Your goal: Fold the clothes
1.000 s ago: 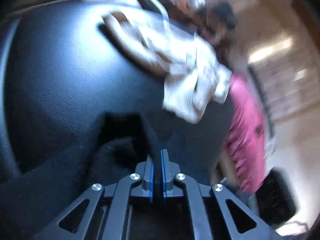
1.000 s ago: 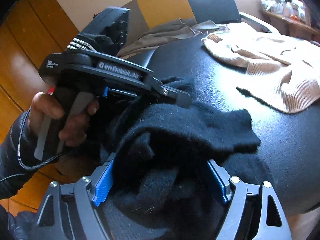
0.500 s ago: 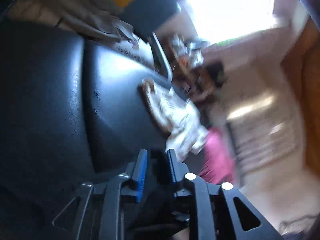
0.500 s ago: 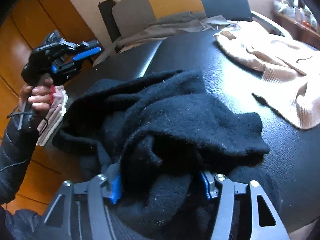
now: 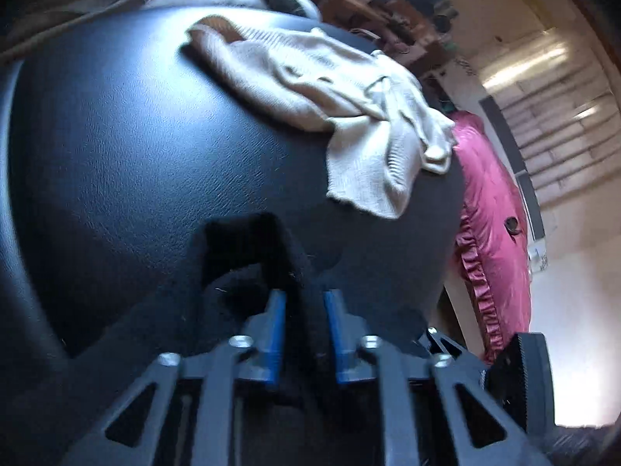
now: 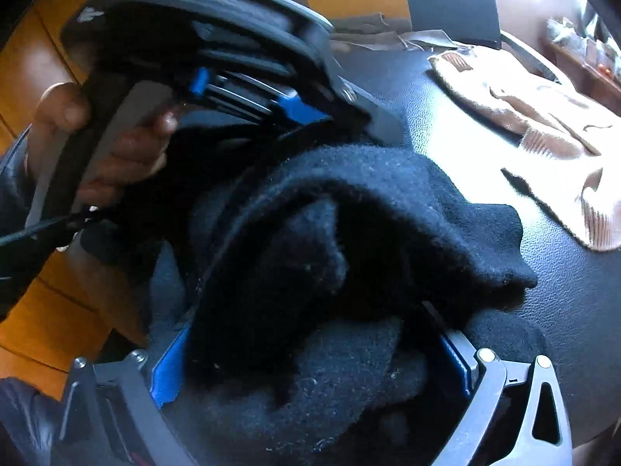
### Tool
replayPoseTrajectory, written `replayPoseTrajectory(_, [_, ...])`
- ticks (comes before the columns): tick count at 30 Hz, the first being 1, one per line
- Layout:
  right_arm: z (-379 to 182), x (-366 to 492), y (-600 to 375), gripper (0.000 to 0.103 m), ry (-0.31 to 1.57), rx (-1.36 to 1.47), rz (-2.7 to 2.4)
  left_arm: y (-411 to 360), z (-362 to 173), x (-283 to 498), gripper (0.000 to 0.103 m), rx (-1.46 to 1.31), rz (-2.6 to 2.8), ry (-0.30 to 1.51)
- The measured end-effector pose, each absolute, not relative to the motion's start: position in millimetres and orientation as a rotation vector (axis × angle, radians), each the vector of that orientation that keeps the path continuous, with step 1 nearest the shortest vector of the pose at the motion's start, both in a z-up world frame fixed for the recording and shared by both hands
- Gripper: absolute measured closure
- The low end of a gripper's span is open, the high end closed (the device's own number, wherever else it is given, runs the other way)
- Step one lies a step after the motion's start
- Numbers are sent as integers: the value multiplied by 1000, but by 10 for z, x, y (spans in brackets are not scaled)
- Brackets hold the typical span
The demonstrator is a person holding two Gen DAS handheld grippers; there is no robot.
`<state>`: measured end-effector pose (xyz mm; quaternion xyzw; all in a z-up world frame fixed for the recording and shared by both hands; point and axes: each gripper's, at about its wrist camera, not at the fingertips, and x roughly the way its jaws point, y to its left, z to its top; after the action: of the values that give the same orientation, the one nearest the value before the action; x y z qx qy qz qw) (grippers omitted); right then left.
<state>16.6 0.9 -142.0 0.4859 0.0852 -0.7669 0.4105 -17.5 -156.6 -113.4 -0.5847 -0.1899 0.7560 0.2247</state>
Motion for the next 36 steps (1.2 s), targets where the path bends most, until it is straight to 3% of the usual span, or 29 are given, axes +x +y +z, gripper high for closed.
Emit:
replayPoseTrajectory(5, [-1391, -12, 174, 3, 25, 1256, -1871, -2057, -958, -26, 102, -1429, 2180, -797])
replayPoseTrajectory(7, [-1380, -93, 292, 41, -46, 1275, -1889, -2309, -876, 181, 101, -1355, 2239, -866])
replayPoseTrajectory(9, [-1360, -148, 368, 50, -90, 1287, -1901, -2563, -797, 397, 101, -1280, 2297, -933])
replayPoseTrajectory(16, [-1020, -214, 120, 60, 14, 1184, -1953, -3455, -469, 1154, 103, -987, 2493, -1138])
replayPoseTrajectory(22, [-732, -561, -67, 60, -22, 1141, -1985, -4109, -199, 1496, 103, -819, 2544, -1236])
replayPoseTrajectory(24, [-779, -701, -149, 58, -16, 1198, -1960, -4327, -108, 1610, 97, -761, 2559, -1268])
replayPoseTrajectory(25, [-842, -772, -191, 56, 1, 1238, -1960, -4299, -141, 1563, 88, -798, 2532, -1251])
replayPoseTrajectory(28, [-1066, -866, -170, 54, -9, 1324, -1966, -3990, -326, 1304, 81, -926, 2457, -1200])
replayPoseTrajectory(30, [-1209, -837, -43, 49, -51, 1361, -1972, -3690, -441, 1029, 78, -1053, 2453, -1097])
replayPoseTrajectory(33, [-1422, -807, 308, 31, -186, 1419, -1980, -3256, -509, 636, 71, -1189, 2507, -834])
replayPoseTrajectory(36, [-1511, -831, 543, 29, -320, 1406, -1940, -2938, -671, 162, 69, -1345, 2422, -655])
